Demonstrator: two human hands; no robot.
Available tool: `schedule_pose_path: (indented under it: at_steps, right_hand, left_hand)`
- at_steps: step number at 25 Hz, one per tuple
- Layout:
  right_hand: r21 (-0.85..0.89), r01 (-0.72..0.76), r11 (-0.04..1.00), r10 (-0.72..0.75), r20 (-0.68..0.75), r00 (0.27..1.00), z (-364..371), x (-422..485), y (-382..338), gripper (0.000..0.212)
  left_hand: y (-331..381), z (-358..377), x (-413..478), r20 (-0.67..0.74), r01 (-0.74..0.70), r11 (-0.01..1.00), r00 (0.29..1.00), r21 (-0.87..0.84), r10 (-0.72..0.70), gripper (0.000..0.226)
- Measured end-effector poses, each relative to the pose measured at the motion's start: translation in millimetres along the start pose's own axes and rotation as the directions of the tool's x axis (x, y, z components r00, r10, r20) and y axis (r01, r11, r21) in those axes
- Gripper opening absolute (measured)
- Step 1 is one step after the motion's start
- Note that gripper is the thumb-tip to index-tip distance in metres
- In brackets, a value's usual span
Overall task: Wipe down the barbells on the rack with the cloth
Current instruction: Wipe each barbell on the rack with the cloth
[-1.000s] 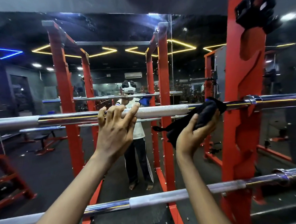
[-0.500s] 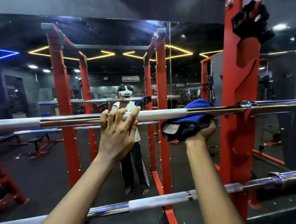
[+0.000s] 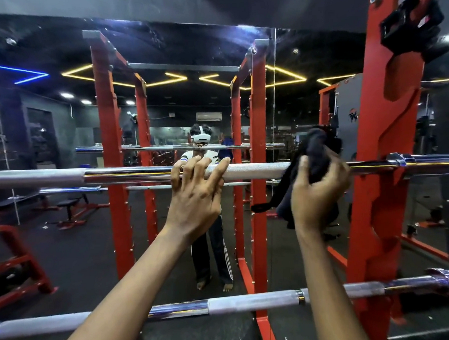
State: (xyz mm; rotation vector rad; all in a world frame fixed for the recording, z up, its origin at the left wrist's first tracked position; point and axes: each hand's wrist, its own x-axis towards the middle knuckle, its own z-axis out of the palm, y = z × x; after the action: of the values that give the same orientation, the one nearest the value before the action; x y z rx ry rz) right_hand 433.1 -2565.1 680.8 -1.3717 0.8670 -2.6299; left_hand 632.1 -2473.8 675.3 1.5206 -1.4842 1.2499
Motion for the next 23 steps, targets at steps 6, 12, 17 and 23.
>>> schedule_pose_path:
  at_steps: [6,12,17,23]
  right_hand:
    - [-0.257,0.157,0.953,-0.054,0.366,0.929,10,14,-10,0.047]
    - [-0.231,0.271,0.934,-0.105,0.547,0.831,28,-24,-47,0.061]
    - [-0.041,0.201,0.979,-0.134,0.614,0.778,38,-45,-64,0.052]
    - [-0.317,0.329,0.890,-0.028,0.681,0.731,71,-54,-100,0.029]
  left_hand:
    - [-25,-16,-12,0.116,-0.043,0.992,0.993,0.115,0.030,0.054]
    - [-64,-35,-23,0.131,0.064,0.979,0.987,0.195,-0.091,0.055]
    - [-109,-50,-19,0.138,0.149,0.961,0.973,0.234,-0.185,0.056]
    - [-115,-52,-21,0.105,0.217,0.953,0.964,0.212,-0.243,0.054]
